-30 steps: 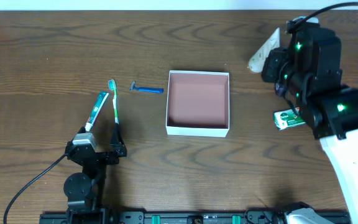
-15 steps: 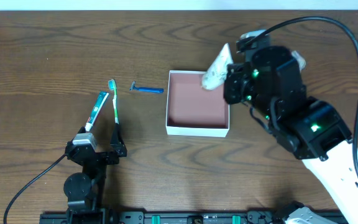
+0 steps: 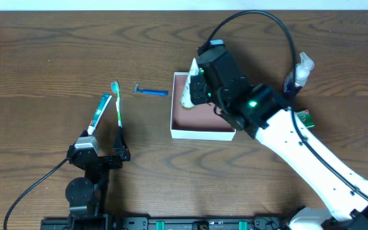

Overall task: Pack container
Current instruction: 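Carry the tube over the box and stand it upright inside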

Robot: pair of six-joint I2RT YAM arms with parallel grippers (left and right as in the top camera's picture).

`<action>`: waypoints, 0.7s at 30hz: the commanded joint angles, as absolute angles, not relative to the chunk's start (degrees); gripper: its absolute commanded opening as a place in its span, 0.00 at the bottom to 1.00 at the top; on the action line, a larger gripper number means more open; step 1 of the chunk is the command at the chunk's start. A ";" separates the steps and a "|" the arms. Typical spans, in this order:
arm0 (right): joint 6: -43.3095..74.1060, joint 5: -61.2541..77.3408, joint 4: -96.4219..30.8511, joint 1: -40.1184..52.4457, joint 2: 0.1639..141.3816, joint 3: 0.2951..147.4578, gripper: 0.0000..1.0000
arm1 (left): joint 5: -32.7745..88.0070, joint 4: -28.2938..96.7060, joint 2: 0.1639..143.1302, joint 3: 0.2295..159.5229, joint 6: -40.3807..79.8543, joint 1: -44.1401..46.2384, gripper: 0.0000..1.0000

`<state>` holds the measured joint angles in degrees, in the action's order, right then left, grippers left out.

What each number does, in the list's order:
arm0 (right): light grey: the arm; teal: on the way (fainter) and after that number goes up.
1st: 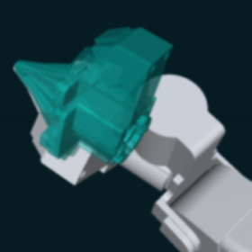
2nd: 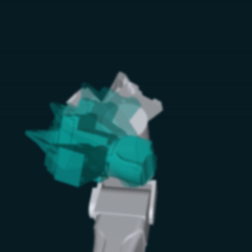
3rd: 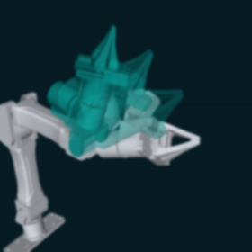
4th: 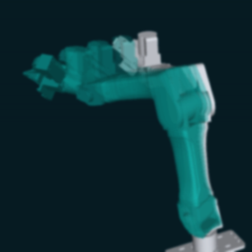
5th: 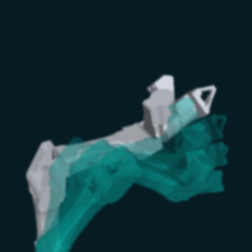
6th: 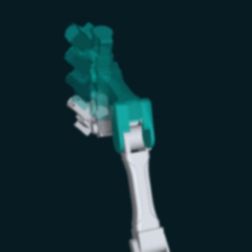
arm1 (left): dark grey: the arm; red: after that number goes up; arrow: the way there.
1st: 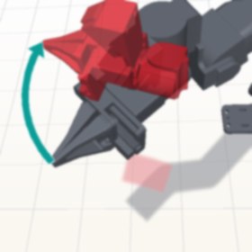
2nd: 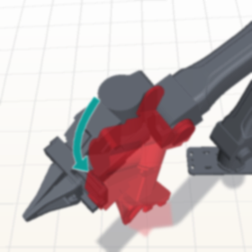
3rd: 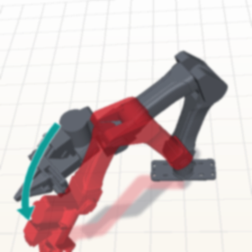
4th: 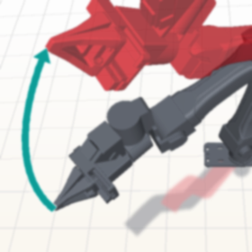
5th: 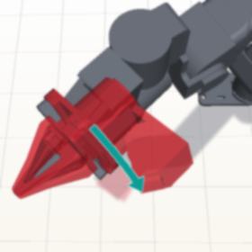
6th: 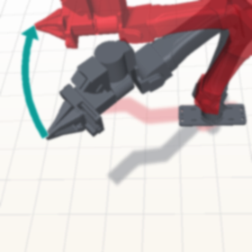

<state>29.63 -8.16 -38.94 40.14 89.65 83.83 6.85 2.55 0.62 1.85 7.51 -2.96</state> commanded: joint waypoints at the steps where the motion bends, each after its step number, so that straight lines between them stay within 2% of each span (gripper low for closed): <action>1: 34.98 -10.98 -37.58 40.95 90.56 85.06 0.01 | 6.83 3.51 0.34 0.25 7.40 -3.31 0.98; 21: 40.82 -15.00 -33.30 41.23 97.45 85.06 0.01 | 6.83 3.49 0.34 0.25 7.40 -3.31 0.98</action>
